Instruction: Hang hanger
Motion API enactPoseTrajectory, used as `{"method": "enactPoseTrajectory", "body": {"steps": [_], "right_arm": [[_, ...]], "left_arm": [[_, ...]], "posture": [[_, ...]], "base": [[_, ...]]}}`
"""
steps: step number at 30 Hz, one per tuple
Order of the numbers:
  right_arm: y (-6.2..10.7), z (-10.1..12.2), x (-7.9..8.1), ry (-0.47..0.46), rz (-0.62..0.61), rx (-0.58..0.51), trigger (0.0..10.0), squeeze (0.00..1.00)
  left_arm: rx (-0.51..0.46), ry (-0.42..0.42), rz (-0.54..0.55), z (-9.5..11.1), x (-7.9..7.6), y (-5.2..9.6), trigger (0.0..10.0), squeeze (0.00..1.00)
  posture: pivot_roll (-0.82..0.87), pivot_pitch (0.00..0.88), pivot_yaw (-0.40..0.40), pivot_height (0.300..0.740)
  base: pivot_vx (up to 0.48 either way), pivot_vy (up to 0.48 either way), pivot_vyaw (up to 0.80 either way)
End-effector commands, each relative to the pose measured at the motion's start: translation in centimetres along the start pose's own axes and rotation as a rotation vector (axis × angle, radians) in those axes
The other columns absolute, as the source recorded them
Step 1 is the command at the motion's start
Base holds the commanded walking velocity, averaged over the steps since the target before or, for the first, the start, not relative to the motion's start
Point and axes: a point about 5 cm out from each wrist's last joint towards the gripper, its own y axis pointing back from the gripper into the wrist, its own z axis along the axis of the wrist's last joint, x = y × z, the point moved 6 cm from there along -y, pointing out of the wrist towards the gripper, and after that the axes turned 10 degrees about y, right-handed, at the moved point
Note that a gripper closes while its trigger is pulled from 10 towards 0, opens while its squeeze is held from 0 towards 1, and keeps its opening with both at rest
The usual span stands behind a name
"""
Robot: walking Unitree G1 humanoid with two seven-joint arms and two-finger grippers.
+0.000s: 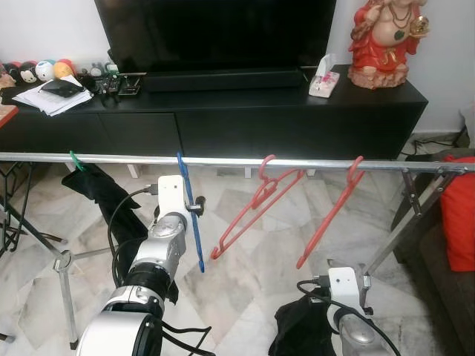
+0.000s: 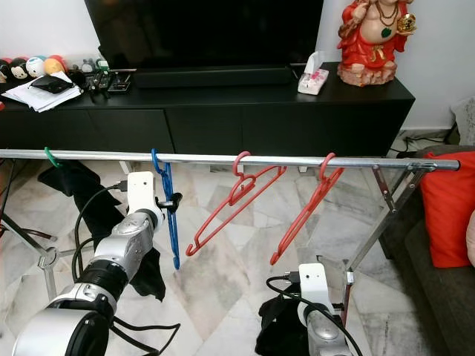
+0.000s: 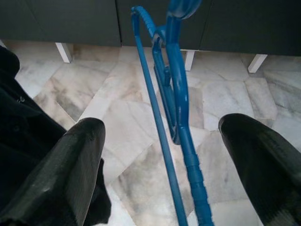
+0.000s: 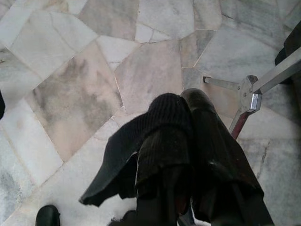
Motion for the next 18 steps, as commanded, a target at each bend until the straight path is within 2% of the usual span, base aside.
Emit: {"method": "enactPoseTrajectory", "body": {"steps": [1, 2, 8, 9, 12, 13, 18], "right_arm": [[-0.19, 0.83, 0.2, -0.004, 0.003, -0.024, 10.0, 0.0], [-0.18, 0.8, 0.22, -0.005, 0.002, -0.023, 10.0, 0.0], [-0.14, 0.64, -0.01, -0.008, -0.004, -0.02, 10.0, 0.0], [-0.12, 0.52, -0.12, -0.008, -0.005, -0.016, 10.0, 0.0], [-0.12, 0.46, -0.17, -0.008, -0.005, -0.014, 10.0, 0.0], [-0.13, 0.52, -0.1, -0.008, -0.004, -0.015, 10.0, 0.0], [-0.13, 0.54, -0.07, -0.008, -0.003, -0.016, 10.0, 0.0]], "left_arm": [[-0.005, -0.027, 0.001, 0.36, 0.07, -0.17, 1.6, 0.0], [-0.006, -0.031, 0.001, 0.35, 0.03, -0.18, 0.0, 0.0], [-0.01, -0.043, -0.005, 0.1, 0.0, -0.42, 0.0, 0.0], [-0.008, -0.047, -0.008, 0.08, 0.0, -0.44, 0.8, 0.0], [-0.009, -0.05, -0.011, 0.07, -0.04, -0.5, 0.8, 0.0], [-0.005, -0.056, -0.004, -0.01, 0.02, -0.54, 10.0, 0.0], [-0.005, -0.059, -0.002, -0.05, 0.04, -0.58, 10.0, 0.0]], "posture": [[-0.15, 0.0, 0.063, 0.74], [-0.15, 0.0, 0.063, 0.74], [-0.16, 0.0, 0.064, 0.74], [-0.16, 0.0, 0.064, 0.74], [-0.16, 0.0, 0.064, 0.74], [-0.16, 0.0, 0.065, 0.74], [-0.16, 0.0, 0.065, 0.74]], "base": [[0.0, 0.0, 0.0], [0.0, 0.0, 0.0], [0.0, 0.0, 0.0], [0.0, 0.0, 0.0], [0.0, 0.0, 0.0], [0.0, 0.0, 0.0], [0.0, 0.0, 0.0]]}}
